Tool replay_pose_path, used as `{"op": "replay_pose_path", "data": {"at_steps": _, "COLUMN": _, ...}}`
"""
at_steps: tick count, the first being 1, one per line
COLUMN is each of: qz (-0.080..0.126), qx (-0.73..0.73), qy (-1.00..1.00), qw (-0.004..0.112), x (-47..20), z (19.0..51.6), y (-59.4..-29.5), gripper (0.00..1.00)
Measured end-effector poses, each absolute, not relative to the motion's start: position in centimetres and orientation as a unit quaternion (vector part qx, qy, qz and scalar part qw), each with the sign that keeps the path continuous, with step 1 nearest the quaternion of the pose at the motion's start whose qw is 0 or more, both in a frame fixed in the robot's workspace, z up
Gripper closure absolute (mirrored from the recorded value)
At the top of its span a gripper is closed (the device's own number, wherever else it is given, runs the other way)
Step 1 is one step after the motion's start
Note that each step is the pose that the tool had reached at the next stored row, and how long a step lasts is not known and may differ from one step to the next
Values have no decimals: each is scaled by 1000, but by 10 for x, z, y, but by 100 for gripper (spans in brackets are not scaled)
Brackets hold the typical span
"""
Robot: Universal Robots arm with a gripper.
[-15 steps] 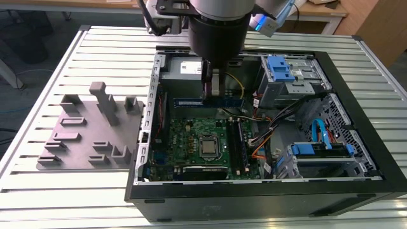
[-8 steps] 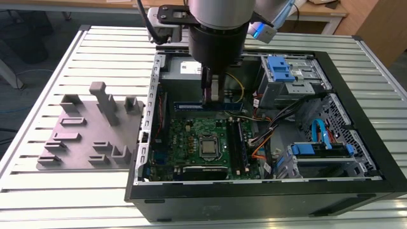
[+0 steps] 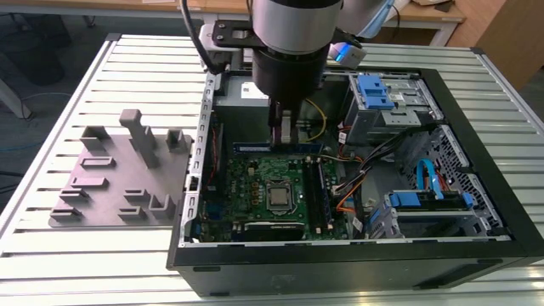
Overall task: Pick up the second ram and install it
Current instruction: 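Pick up the second ram and move it above second insertion slot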
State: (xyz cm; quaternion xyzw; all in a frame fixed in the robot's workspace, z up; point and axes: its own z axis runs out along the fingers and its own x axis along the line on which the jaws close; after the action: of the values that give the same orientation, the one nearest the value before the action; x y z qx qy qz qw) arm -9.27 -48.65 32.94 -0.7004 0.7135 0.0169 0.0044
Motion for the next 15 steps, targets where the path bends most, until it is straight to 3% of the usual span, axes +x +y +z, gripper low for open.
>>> {"op": "replay_pose_path", "data": {"at_steps": 15, "qz": 17, "qx": -700, "qy": 714, "qw": 4, "x": -87, "z": 302, "y": -486, "gripper": 89}}
